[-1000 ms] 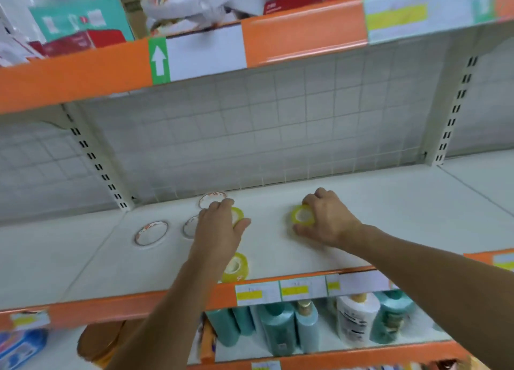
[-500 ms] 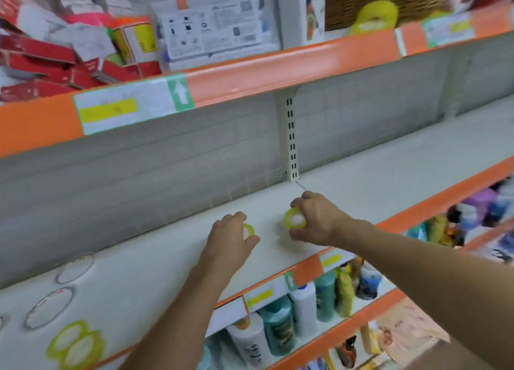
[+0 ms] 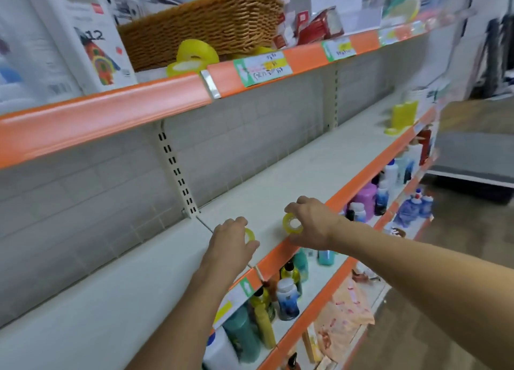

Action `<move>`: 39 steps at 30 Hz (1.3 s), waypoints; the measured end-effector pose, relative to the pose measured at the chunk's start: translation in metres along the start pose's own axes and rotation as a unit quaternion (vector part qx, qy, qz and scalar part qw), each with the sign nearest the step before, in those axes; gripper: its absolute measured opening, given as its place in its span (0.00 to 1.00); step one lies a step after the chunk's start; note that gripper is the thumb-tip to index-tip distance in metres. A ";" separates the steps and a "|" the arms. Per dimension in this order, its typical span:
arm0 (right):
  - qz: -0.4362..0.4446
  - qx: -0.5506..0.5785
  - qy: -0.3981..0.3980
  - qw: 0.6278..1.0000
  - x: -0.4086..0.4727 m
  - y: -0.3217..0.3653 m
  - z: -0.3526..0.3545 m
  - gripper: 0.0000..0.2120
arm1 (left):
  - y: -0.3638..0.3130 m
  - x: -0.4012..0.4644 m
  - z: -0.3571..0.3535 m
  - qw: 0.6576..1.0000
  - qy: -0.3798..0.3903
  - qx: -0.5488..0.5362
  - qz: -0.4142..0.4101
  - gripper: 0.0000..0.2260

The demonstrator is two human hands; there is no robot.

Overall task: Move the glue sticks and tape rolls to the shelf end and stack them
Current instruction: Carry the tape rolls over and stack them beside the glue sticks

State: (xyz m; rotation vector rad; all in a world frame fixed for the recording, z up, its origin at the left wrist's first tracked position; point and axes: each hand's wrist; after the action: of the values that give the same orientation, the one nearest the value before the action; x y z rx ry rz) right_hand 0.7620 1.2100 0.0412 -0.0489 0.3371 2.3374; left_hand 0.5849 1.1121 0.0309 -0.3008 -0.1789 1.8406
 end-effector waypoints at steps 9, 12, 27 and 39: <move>-0.055 -0.003 -0.035 0.998 0.009 -0.089 0.026 0.29 | -0.078 0.087 -0.017 0.996 0.018 0.024 -0.084 0.24; -0.082 -0.003 -0.034 0.996 0.017 -0.127 0.037 0.29 | -0.106 0.126 -0.021 0.993 0.029 0.027 -0.111 0.23; -0.195 0.068 -0.061 0.977 0.057 -0.317 0.085 0.25 | -0.258 0.312 -0.043 0.970 0.056 0.047 -0.230 0.21; -0.156 0.040 -0.064 0.985 0.091 -0.499 0.130 0.29 | -0.395 0.417 -0.076 0.983 0.032 0.013 -0.179 0.23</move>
State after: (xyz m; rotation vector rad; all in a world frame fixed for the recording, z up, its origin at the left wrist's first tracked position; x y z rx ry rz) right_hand 1.0550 1.6434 0.0411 0.0820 0.3329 2.0044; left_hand 0.8597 1.6220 0.0195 -0.2887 -0.1542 1.4745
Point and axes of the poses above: each hand's wrist, its own x-axis towards the middle knuckle, its own z-axis out of the back of the hand, y = z × x, and after that the axes turned 12 degrees about y, right-handed
